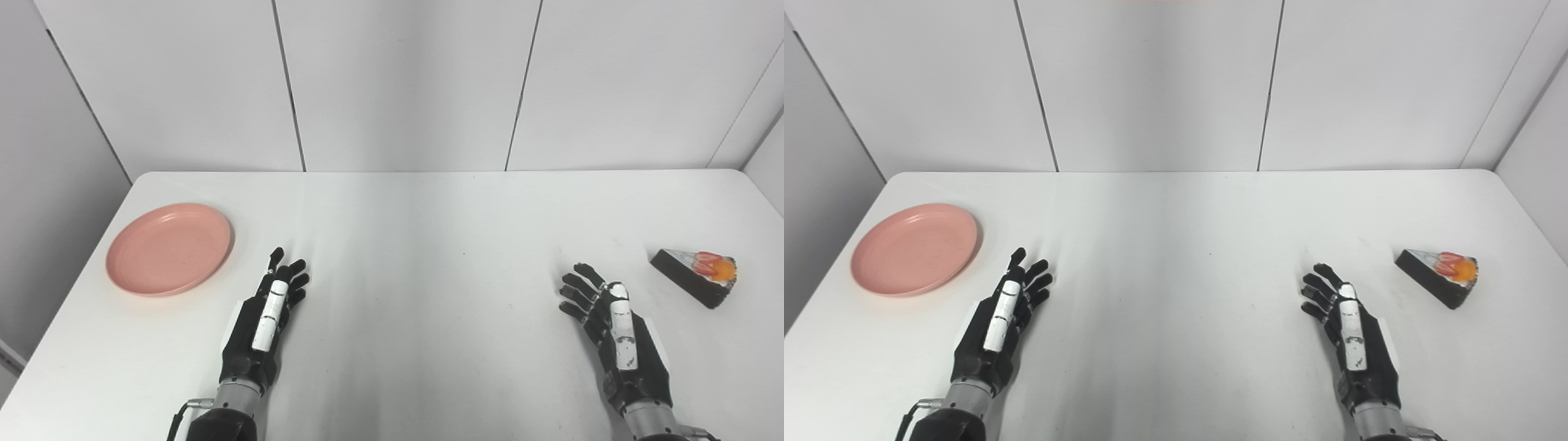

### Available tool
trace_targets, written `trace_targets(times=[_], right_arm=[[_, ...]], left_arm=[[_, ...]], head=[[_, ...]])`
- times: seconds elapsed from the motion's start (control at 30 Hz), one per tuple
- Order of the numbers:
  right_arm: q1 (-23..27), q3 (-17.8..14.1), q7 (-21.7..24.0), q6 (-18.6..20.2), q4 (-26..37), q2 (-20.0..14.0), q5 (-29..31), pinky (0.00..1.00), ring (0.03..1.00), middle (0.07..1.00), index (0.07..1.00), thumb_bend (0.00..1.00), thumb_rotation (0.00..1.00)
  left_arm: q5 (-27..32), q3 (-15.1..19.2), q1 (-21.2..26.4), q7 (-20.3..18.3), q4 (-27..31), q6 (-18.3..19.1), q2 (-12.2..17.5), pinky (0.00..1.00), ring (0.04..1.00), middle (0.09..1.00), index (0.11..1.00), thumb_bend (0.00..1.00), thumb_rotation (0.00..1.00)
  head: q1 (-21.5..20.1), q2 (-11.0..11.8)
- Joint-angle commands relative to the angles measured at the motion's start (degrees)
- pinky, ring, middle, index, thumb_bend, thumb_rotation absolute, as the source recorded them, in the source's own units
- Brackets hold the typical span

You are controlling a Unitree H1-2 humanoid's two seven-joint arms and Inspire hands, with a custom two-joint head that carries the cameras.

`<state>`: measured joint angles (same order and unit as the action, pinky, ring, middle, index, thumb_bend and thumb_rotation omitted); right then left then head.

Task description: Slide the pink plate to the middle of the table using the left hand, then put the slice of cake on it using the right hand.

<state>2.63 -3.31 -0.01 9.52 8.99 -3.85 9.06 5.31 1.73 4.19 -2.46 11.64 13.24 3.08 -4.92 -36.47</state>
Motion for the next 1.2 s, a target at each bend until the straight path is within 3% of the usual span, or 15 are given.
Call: trace_targets(times=[0.0, 1.0, 1.07, 1.17], right_arm=[[0.02, 0.50, 1.05, -0.42, -0.06, -0.22, -0.47, 0.81, 0.824, 0.813, 0.832, 0.90, 1.00], [-0.01, 0.89, 1.23, -0.02, 0.42, -0.22, -0.05, 0.81, 0.824, 0.815, 0.837, 0.91, 1.00], [0.00, 0.89, 1.24, -0.33, -0.11, -0.31, -0.21, 0.81, 0.823, 0.814, 0.837, 0.91, 1.00], [0.01, 0.46, 1.83, -1.85, -1.90, -0.85, 0.24, 0.81, 0.820, 0.812, 0.836, 0.91, 1.00]], left_arm=[[-0.01, -0.03, 1.32, -0.23, 1.29, -0.47, 0.22, 0.92, 0.906, 0.918, 0.996, 0.74, 0.87], [0.12, 0.14, 1.07, -0.51, 1.36, -1.24, 0.67, 0.92, 0.909, 0.930, 0.993, 0.75, 0.88], [0.19, 0.14, 1.05, -0.49, 0.97, -1.38, 0.53, 0.92, 0.911, 0.935, 0.993, 0.76, 0.87], [-0.94, -0.55, 0.92, -0.05, -0.22, -2.43, -0.05, 0.92, 0.908, 0.935, 0.992, 0.75, 0.87]], head=[[0.05, 0.04], [-0.23, -0.04], [0.38, 0.59], [4.70, 2.52]])
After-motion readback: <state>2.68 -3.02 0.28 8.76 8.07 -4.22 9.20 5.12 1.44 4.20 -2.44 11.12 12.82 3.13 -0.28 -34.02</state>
